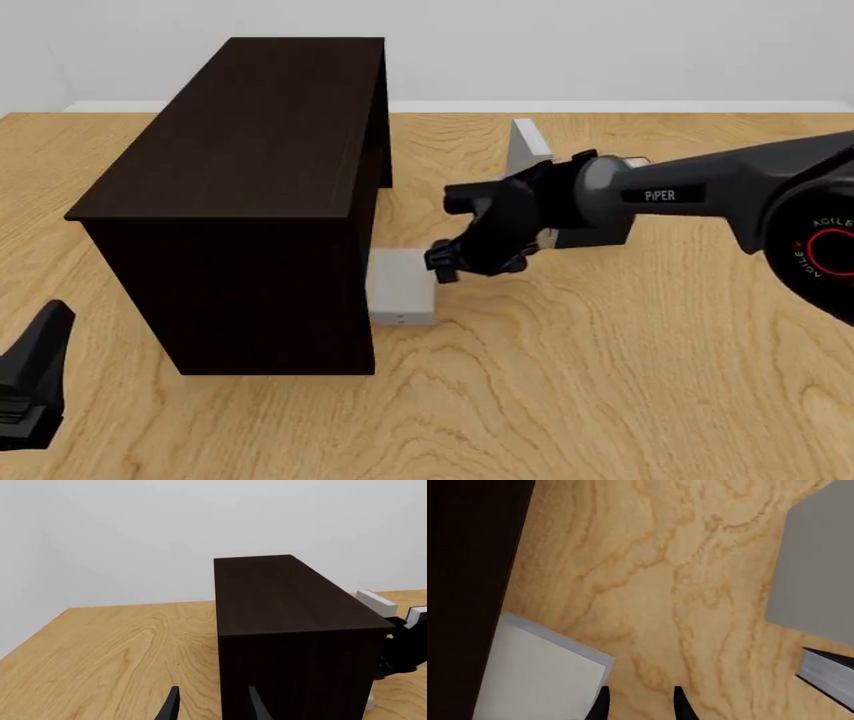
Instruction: Pick up the book on the right and place it under the cabinet shelf.
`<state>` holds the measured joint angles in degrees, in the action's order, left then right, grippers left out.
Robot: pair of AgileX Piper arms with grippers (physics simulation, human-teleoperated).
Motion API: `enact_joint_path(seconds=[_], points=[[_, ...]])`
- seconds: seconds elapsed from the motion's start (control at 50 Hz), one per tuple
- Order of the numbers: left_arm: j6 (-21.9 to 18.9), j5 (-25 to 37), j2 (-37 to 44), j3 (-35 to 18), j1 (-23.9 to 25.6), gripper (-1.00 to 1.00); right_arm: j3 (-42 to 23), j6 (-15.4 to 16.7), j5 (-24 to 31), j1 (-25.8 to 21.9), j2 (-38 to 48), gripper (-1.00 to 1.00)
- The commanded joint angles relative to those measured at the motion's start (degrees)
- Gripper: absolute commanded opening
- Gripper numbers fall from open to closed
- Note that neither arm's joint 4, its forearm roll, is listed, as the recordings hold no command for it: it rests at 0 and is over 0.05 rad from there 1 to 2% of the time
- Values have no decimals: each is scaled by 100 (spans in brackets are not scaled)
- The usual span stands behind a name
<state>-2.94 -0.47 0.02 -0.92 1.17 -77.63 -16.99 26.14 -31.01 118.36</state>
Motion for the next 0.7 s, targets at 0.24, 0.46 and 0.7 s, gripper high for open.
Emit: enact_joint_path(seconds=[0.24,0.46,0.7], points=[[-9,-21,0,35,-19,100,-187,98,-141,-429,163,100],[-6,-1,0,10,-46,100,-301,-19,-178,-606,258,100],[9,-55,0,55,-57,100,-417,-52,-165,-708,312,100]])
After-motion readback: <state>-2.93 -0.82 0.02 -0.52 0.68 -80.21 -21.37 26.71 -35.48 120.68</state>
